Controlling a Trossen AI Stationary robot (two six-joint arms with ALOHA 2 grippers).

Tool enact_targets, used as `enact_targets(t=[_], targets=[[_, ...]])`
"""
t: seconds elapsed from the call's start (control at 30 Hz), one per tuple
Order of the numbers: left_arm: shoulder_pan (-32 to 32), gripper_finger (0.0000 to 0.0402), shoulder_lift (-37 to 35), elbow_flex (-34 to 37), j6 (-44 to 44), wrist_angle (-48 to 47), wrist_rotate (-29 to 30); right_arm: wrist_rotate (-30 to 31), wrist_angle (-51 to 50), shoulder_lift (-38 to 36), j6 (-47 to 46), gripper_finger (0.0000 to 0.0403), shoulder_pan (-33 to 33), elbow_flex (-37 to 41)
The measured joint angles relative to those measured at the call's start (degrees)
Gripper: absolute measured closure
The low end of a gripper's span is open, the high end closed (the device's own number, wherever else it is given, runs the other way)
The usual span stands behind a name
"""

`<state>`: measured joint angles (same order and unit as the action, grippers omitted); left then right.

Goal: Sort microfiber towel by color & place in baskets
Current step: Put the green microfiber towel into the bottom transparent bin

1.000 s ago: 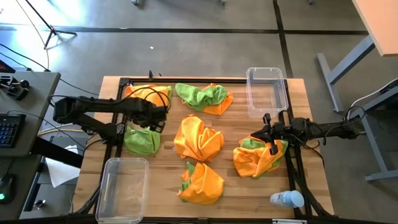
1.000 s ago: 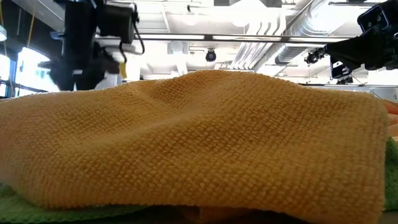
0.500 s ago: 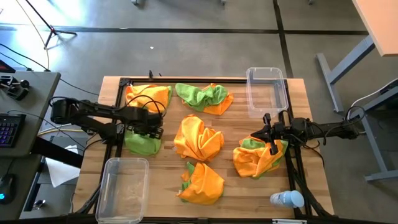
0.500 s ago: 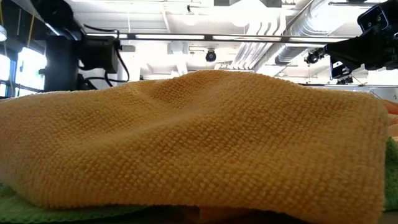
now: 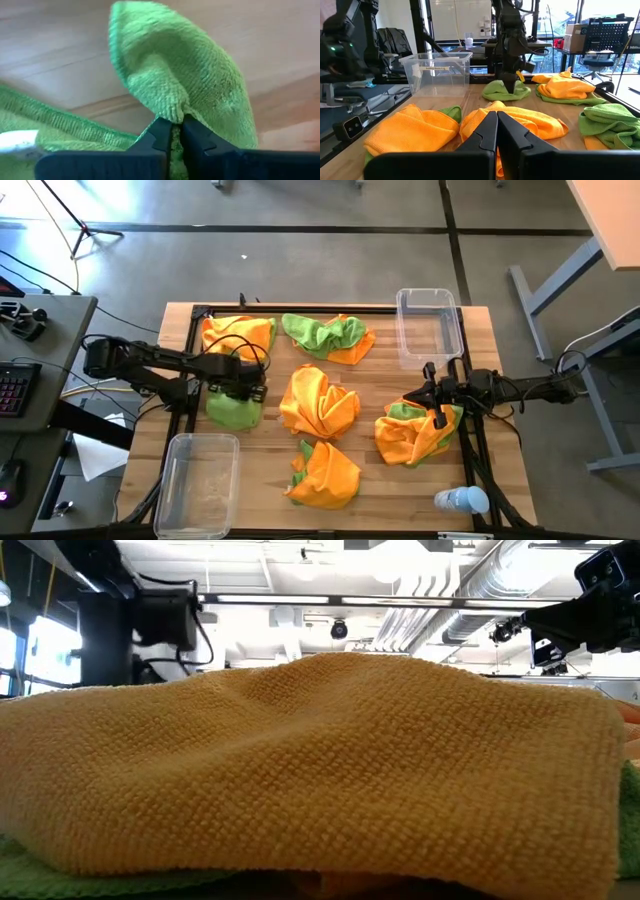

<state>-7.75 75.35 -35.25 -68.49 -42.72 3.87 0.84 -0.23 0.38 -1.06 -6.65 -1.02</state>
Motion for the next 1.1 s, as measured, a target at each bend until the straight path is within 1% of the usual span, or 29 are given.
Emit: enact_targets(t=[0.07,0.17,0.33,0.43,0.57,0.7,0.87,1.03,1.1], targets=[[0.88,0.0397,-0.1,-3.2,-0.85,-1.57,0.75,0.0,-0.02,0.0,0.0,0.0402,0.02,0.02],[3.61,0.0399,-0.08,-10.23,-2.99,-7.88,3.37,0.0,0.0,-0.02,0.01,0.0402,0.01,0.0],[8.55,0.04,-0.13,-24.81,-6.79,-18.2,11.38,0.0,0.0,-0.02,0.0,0.0402,0.02,0.0],[10.96,0.0401,-0.19,-32.98,-9.69,-23.54,14.79,0.0,0.0,-0.02,0.0,0.0402,0.02,0.0],[14.36,0.0401,0.18,-42.09,-14.44,-29.96,18.2,0.0,0.0,-0.02,0.0,0.0402,0.01,0.01],[18.14,0.0401,3.11,-51.44,-18.21,-37.88,18.89,0.0,0.0,-0.02,0.01,0.0402,0.02,0.01],[23.46,0.0401,10.97,-66.29,-20.34,-47.62,18.07,0.0,0.0,-0.02,0.0,0.0402,0.02,0.0],[28.12,0.0401,16.59,-78.85,-14.01,-47.07,19.13,0.01,0.0,-0.02,0.01,0.0402,0.02,0.0],[29.78,0.0401,17.44,-82.08,-11.39,-47.29,19.39,0.0,0.0,0.02,0.02,0.0402,0.02,0.0]])
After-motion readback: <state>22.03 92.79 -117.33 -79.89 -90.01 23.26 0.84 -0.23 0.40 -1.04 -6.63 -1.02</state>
